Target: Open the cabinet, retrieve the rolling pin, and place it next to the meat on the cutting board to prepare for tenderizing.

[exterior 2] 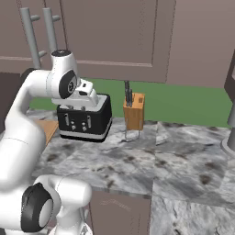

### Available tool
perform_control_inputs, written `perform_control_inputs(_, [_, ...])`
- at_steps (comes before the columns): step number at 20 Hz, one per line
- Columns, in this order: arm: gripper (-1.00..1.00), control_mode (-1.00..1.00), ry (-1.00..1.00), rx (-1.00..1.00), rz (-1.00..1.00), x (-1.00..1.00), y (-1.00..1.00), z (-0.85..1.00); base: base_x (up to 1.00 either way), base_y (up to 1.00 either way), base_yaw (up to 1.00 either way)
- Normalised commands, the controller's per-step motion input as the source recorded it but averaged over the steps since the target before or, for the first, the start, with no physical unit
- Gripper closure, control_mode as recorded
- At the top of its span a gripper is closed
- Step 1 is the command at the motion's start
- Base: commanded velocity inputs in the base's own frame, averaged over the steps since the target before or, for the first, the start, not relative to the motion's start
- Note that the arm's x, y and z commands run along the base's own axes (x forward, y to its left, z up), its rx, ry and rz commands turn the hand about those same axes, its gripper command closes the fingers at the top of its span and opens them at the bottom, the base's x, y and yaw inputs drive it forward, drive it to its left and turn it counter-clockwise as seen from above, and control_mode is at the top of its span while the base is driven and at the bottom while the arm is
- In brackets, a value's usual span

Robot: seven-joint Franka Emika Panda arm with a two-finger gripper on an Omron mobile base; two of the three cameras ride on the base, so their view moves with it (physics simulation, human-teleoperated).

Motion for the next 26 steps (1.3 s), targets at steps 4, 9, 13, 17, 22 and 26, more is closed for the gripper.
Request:
perform_control_inputs(4, [-1.0,-1.0,0.0,0.0,0.0,-0.1,0.04,0.0,0.0,0.0,0.0])
perform_control_inputs(9, [-1.0,-1.0,0.0,0.01,0.0,-0.02,0.01,-0.03,0.0,0.0,0.0])
perform_control_inputs(13, [-1.0,-1.0,-0.18,0.0,-0.01,-0.49,0.07,-0.01,0.0,0.0,0.0])
perform_control_inputs(17, [-1.0,-1.0,-0.31,-0.01,-0.01,-0.8,0.06,0.09,0.0,0.0,0.0])
perform_control_inputs(22, [-1.0,-1.0,-0.36,-0.01,-0.01,-0.63,0.1,0.43,0.0,0.0,0.0])
perform_control_inputs(26, [-1.0,-1.0,-0.34,-0.02,-0.04,-0.13,0.15,0.65,0.0,0.0,0.0])
